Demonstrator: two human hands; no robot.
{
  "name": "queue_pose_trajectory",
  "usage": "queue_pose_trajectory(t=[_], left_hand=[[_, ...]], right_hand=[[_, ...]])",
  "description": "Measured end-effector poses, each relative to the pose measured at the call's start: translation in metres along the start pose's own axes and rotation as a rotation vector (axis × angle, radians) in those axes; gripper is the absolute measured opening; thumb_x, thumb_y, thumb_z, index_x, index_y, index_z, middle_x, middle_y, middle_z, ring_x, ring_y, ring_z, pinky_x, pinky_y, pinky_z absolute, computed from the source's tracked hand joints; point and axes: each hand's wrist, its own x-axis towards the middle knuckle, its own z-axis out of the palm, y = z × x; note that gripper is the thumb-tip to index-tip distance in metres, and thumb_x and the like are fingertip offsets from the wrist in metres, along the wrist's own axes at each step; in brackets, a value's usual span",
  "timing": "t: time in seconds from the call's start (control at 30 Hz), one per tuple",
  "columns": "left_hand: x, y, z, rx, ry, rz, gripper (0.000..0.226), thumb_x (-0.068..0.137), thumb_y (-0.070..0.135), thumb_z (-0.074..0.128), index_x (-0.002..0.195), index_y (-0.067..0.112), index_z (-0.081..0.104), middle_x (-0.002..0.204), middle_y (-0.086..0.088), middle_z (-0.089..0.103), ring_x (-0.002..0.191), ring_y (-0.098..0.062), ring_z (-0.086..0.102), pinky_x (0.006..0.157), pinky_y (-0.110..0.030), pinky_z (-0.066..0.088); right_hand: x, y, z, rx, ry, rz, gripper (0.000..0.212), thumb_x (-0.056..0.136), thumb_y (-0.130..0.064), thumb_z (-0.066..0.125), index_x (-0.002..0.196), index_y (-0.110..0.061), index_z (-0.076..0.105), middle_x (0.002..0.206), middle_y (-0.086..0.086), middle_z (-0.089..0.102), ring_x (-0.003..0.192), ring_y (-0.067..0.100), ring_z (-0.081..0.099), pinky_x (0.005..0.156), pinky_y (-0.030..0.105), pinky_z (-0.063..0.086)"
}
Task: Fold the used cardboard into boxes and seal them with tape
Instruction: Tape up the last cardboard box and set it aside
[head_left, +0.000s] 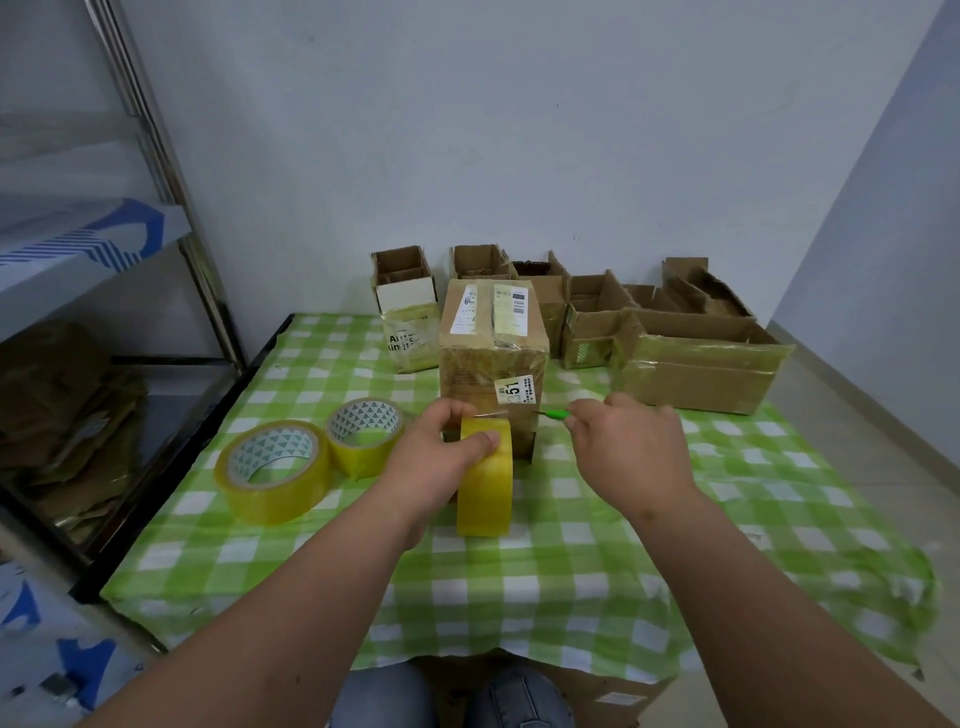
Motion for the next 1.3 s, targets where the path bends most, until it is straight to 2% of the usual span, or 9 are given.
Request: queue_pose_trajectory(t=[0.17,0.3,0.43,0.57,0.67,0.8,1.0,1.13,1.3], left_hand=[[0.0,0.002,0.0,-0.009,-0.005,-0.005,0.02,0.088,0.023,0.072,0.103,0.027,0.06,0.106,0.002,0.065,0.077,-0.016,0.065,0.063,-0.03,0.05],[-0.001,0.004,-0.001,0.029,0.005,0.015,0.019,0.088,0.023,0.072,0.103,0.026,0.061,0.103,0.002,0.066,0.073,-0.013,0.065,0.056,-0.026,0.049],[0.003,0.002,-0.003,0.073,0.062,0.035,0.009,0.088,0.029,0.071,0.093,0.027,0.064,0.101,0.004,0.066,0.081,-0.018,0.062,0.065,-0.032,0.05],[0.01,0.003,-0.005,0.056,0.156,0.02,0.016,0.091,0.033,0.067,0.082,0.02,0.064,0.083,0.001,0.066,0.077,-0.022,0.057,0.066,-0.034,0.046],[0.014,0.008,-0.01,0.036,0.24,0.039,0.022,0.092,0.032,0.066,0.076,0.019,0.06,0.072,-0.007,0.06,0.068,-0.023,0.053,0.063,-0.037,0.045],[0.018,0.02,-0.017,0.142,0.329,0.101,0.026,0.093,0.031,0.065,0.072,0.017,0.057,0.061,-0.002,0.056,0.059,-0.021,0.052,0.061,-0.039,0.048],[0.027,0.014,-0.012,0.217,0.328,0.077,0.034,0.086,0.037,0.072,0.063,0.019,0.055,0.049,0.006,0.052,0.054,-0.022,0.055,0.066,-0.045,0.054],[0.026,0.012,-0.007,0.133,0.288,0.072,0.03,0.09,0.03,0.071,0.075,0.006,0.06,0.049,0.001,0.055,0.042,-0.014,0.055,0.053,-0.029,0.047],[0.018,0.011,-0.007,0.059,0.264,0.111,0.025,0.091,0.023,0.07,0.072,0.01,0.06,0.049,0.003,0.053,0.041,-0.01,0.05,0.041,-0.019,0.04]], right_hand=[[-0.006,0.013,0.029,0.207,-0.208,0.201,0.024,0.104,-0.034,0.035,0.113,-0.021,0.053,0.092,0.001,0.065,0.093,0.028,0.063,0.081,0.038,0.034],[-0.014,0.014,0.046,0.085,-0.339,0.246,0.021,0.103,-0.033,0.032,0.109,-0.023,0.049,0.102,-0.002,0.065,0.099,0.024,0.059,0.094,0.042,0.03],[-0.011,0.011,0.048,0.064,-0.237,0.223,0.039,0.097,-0.047,0.042,0.13,-0.031,0.053,0.133,-0.002,0.05,0.125,0.023,0.044,0.105,0.046,0.024],[0.006,-0.008,0.027,0.536,0.065,0.188,0.062,0.091,-0.055,0.053,0.145,-0.028,0.038,0.145,0.0,0.041,0.135,0.021,0.038,0.111,0.047,0.029],[0.02,-0.025,0.016,0.765,0.162,0.055,0.079,0.087,-0.057,0.059,0.152,-0.027,0.026,0.153,0.0,0.03,0.141,0.019,0.031,0.115,0.047,0.032],[0.043,-0.039,0.009,0.657,0.134,0.024,0.086,0.083,-0.061,0.063,0.153,-0.032,0.022,0.159,0.002,0.021,0.145,0.023,0.025,0.116,0.046,0.029],[0.055,-0.052,0.018,0.574,0.131,0.058,0.075,0.078,-0.063,0.068,0.141,-0.033,0.041,0.134,-0.002,0.042,0.119,0.025,0.052,0.102,0.05,0.042],[0.055,-0.05,0.02,0.612,0.141,0.04,0.077,0.08,-0.055,0.071,0.145,-0.029,0.038,0.132,0.0,0.041,0.118,0.024,0.052,0.1,0.049,0.046],[0.045,-0.045,0.025,0.685,0.109,-0.031,0.078,0.088,-0.026,0.071,0.152,-0.03,0.025,0.141,-0.001,0.038,0.126,0.017,0.045,0.103,0.037,0.044]])
